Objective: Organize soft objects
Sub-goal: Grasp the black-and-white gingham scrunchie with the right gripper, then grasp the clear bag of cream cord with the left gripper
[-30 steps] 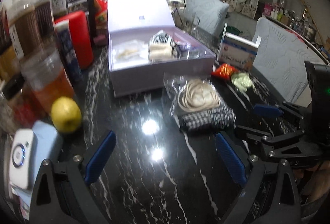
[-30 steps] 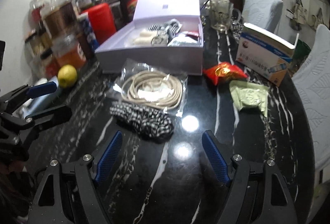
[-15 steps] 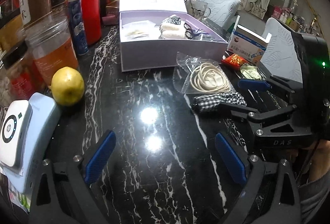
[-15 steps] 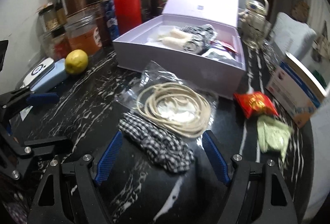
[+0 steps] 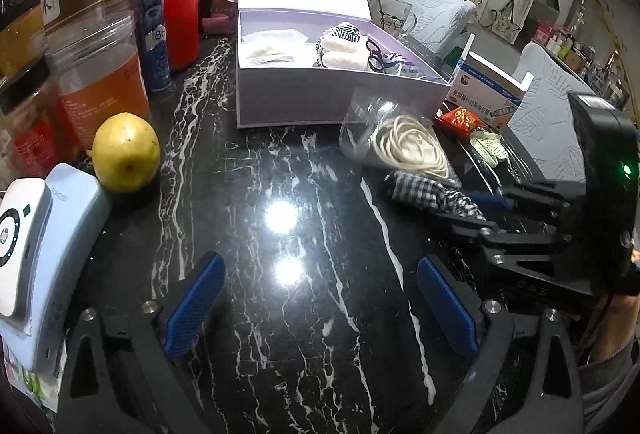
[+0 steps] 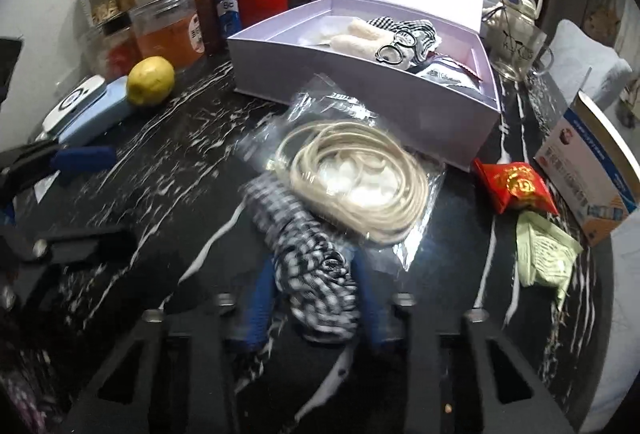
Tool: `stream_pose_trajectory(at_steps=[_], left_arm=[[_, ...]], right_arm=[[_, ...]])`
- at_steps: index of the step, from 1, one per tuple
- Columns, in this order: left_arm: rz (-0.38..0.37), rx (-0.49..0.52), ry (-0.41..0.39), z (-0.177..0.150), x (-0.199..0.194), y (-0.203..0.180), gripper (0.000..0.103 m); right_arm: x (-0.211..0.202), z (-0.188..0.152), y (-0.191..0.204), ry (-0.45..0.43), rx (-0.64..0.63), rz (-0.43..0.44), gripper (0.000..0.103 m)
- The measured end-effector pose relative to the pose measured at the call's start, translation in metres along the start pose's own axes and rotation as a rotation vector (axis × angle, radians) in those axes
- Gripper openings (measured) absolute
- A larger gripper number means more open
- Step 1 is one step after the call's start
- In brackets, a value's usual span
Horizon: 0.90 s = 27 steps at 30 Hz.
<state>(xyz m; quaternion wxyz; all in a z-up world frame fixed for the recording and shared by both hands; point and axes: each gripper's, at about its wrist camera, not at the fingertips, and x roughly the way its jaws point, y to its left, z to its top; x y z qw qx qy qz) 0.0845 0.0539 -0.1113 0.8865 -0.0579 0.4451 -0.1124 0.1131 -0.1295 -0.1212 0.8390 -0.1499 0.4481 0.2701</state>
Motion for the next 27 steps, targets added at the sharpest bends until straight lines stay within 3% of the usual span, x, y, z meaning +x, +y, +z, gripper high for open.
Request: stream_pose_trajectory(at_steps=[8, 20, 27], left_arm=[[0.003, 0.03, -0.015, 0.009, -0.001, -0.01, 0.099], [-0.058, 0.086, -0.062, 0.052, 0.015, -0.057, 0.099], [-0.013, 0.14, -0.067, 0.081, 0.041, -0.079, 0.099]], right_arm=[[-0.026, -0.027, -0.012, -0.037, 0.105, 0.016, 0.022], [-0.063, -0.058, -0.062, -0.113, 0.325, -0.095, 0.022], [-0.07, -0.058, -0.082, -0.154, 0.345, -0.108, 0.022]])
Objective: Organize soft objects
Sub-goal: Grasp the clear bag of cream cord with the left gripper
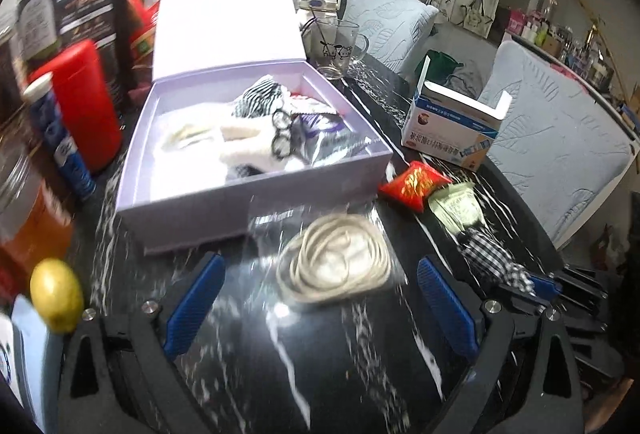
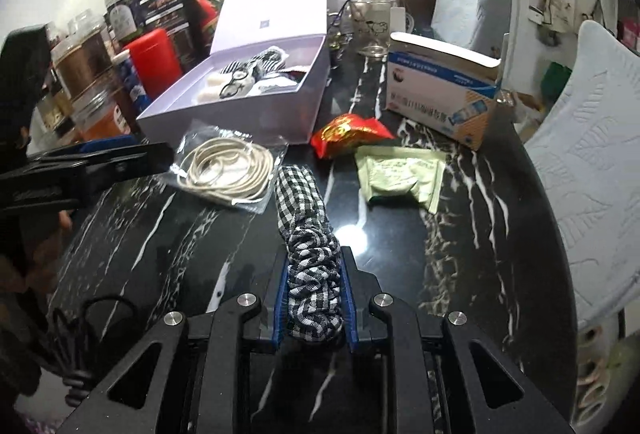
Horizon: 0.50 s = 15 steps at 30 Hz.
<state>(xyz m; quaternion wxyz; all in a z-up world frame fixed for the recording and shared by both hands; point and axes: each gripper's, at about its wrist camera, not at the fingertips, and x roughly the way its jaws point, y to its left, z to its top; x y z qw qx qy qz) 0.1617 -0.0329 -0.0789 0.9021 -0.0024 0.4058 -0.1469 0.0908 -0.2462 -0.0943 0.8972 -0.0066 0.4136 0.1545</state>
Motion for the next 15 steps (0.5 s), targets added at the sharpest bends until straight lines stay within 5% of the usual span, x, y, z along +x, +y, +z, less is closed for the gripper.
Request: stream_pose_trajectory(at_steps=[7, 15], left_arm=[[0.066, 0.014, 0.051, 0.011, 0.041, -0.005, 0.099], [0.019, 0.012, 0.13, 0.007, 0.072, -0.007, 0.101]], right_arm=[[0.001, 0.004, -0.012, -0.019, 0.017, 0.001, 0.022], [0.003, 0.005, -0.015, -0.019, 0.039, 0.025, 0.022]])
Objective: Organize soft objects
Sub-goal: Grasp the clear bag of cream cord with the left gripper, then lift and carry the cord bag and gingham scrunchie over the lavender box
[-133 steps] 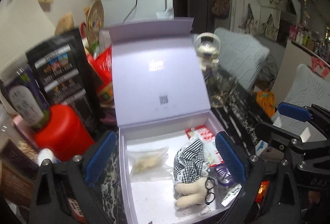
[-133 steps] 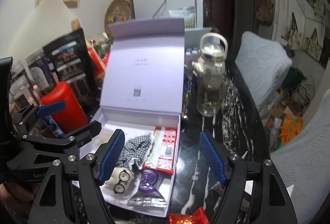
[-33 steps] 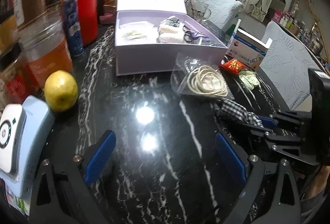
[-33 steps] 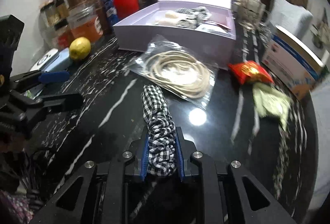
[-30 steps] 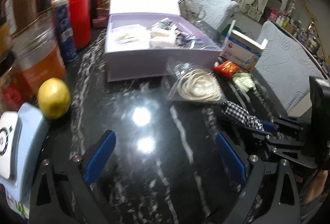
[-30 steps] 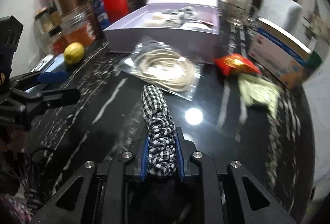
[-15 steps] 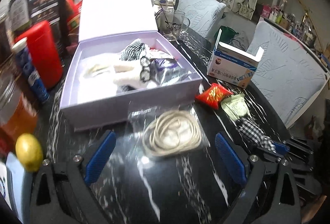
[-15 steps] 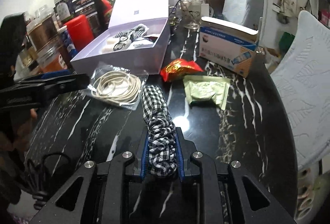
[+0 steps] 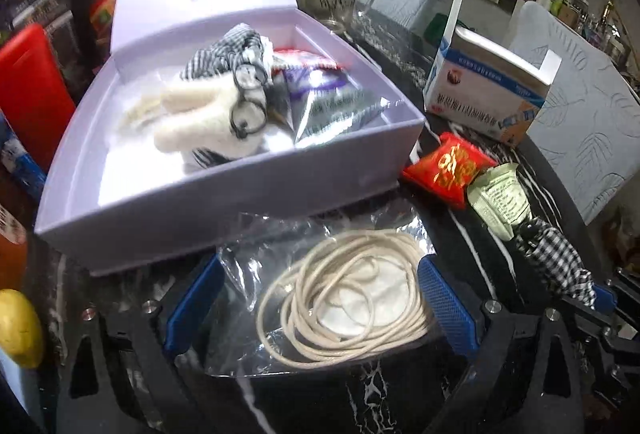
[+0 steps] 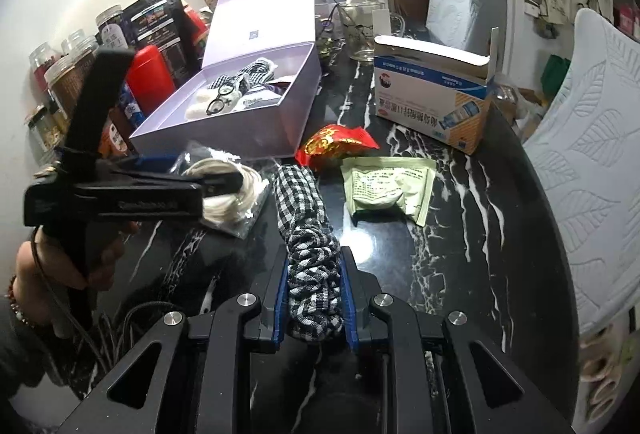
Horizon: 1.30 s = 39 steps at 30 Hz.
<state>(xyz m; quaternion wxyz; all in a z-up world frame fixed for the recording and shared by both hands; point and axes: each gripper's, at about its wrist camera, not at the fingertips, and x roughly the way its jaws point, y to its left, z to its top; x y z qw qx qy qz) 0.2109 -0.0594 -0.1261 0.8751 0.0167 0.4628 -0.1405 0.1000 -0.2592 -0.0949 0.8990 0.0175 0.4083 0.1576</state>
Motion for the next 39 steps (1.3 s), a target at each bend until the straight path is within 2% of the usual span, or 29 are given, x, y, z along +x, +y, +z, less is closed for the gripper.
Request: stream_pose_trajectory(at_steps=[3, 10, 13, 22, 24, 26, 27, 29, 32, 36, 39], left_arm=[[-0.011, 0.0, -0.009, -0.001, 0.0, 0.0, 0.103], [0.019, 0.059, -0.002, -0.007, 0.003, -0.008, 0.103], [-0.006, 0.046, 0.032, -0.008, 0.006, -0.006, 0.103], [-0.027, 0.096, 0.007, -0.019, 0.001, -0.009, 0.103], [-0.036, 0.109, -0.015, -0.023, -0.003, -0.009, 0.098], [-0.059, 0.121, -0.028, -0.026, -0.009, -0.009, 0.08], [-0.068, 0.121, -0.03, -0.027, -0.012, -0.01, 0.077], [-0.079, 0.123, -0.036, -0.029, -0.015, -0.012, 0.063], [-0.113, 0.129, -0.041, -0.032, -0.022, -0.011, 0.051], [-0.166, 0.089, -0.022, -0.033, -0.026, 0.001, 0.049], [-0.17, 0.068, -0.026, -0.038, -0.03, 0.012, 0.049]], right_arm=[[0.0, 0.0, 0.001, 0.005, -0.005, -0.006, 0.022], [0.007, -0.002, 0.003, 0.038, 0.004, -0.023, 0.022], [0.008, -0.004, 0.006, 0.05, -0.002, -0.051, 0.023], [0.012, -0.009, 0.008, 0.083, 0.01, -0.105, 0.023], [0.017, -0.011, 0.007, 0.097, 0.022, -0.11, 0.023], [0.019, -0.013, 0.01, 0.099, 0.018, -0.122, 0.025], [0.02, -0.013, 0.012, 0.1, 0.011, -0.131, 0.025], [0.021, -0.014, 0.016, 0.101, 0.001, -0.146, 0.025], [0.022, -0.016, 0.019, 0.089, 0.001, -0.166, 0.025], [0.022, -0.02, 0.022, 0.063, 0.0, -0.194, 0.025], [0.023, -0.022, 0.026, 0.05, -0.009, -0.217, 0.025]])
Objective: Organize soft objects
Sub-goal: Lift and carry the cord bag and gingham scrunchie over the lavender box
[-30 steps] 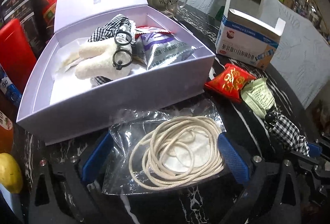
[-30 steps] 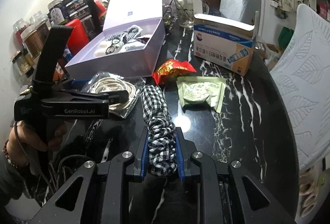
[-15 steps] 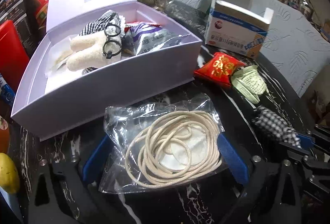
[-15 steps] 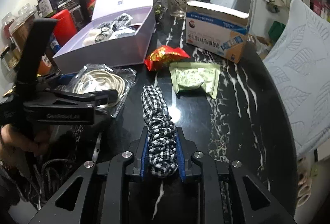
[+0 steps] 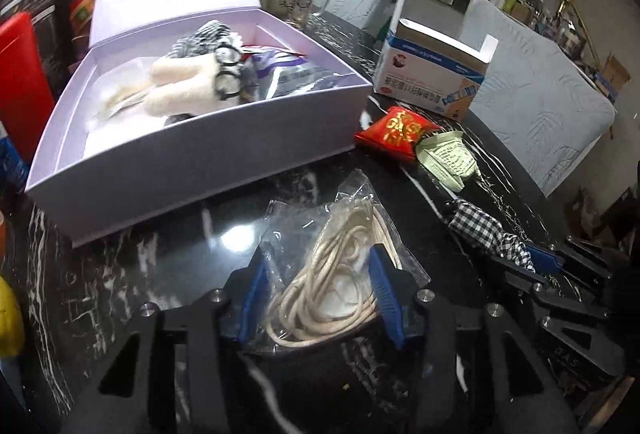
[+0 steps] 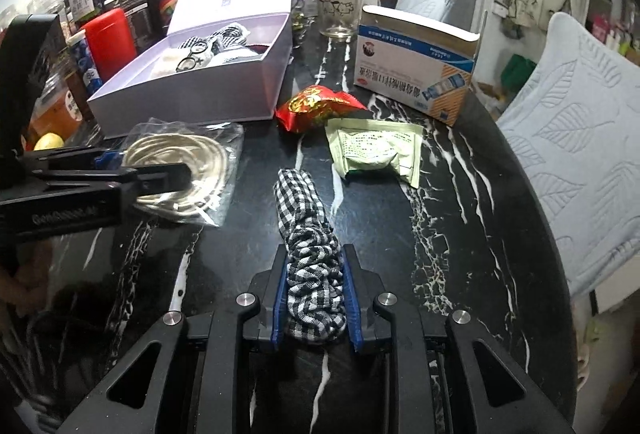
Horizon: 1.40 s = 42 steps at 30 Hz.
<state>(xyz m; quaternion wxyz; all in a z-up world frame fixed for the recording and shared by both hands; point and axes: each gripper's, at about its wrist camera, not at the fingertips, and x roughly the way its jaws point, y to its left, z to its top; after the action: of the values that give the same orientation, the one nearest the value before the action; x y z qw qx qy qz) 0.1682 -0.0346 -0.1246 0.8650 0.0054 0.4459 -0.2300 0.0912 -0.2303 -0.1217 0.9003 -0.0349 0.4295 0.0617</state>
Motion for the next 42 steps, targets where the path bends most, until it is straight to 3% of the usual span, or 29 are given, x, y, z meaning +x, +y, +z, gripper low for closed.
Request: stream_pose_trajectory(at_steps=[7, 10, 15, 30, 42], left_arm=[[0.003, -0.038, -0.039, -0.019, -0.015, 0.019, 0.047], [-0.033, -0.111, -0.056, -0.024, -0.022, 0.035, 0.047], [-0.01, -0.196, -0.081, -0.031, -0.03, 0.053, 0.047], [0.064, -0.202, -0.101, -0.05, -0.048, 0.049, 0.037], [0.079, -0.235, -0.123, -0.063, -0.072, 0.045, 0.037]], right_arm=[[0.0, -0.001, 0.001, -0.013, 0.008, -0.002, 0.025], [-0.001, -0.002, 0.0, -0.016, 0.015, 0.005, 0.025], [-0.002, -0.004, 0.002, -0.023, 0.031, 0.006, 0.025], [-0.004, -0.006, 0.0, -0.034, 0.061, 0.027, 0.023], [-0.008, -0.009, 0.014, -0.029, 0.068, 0.156, 0.023]])
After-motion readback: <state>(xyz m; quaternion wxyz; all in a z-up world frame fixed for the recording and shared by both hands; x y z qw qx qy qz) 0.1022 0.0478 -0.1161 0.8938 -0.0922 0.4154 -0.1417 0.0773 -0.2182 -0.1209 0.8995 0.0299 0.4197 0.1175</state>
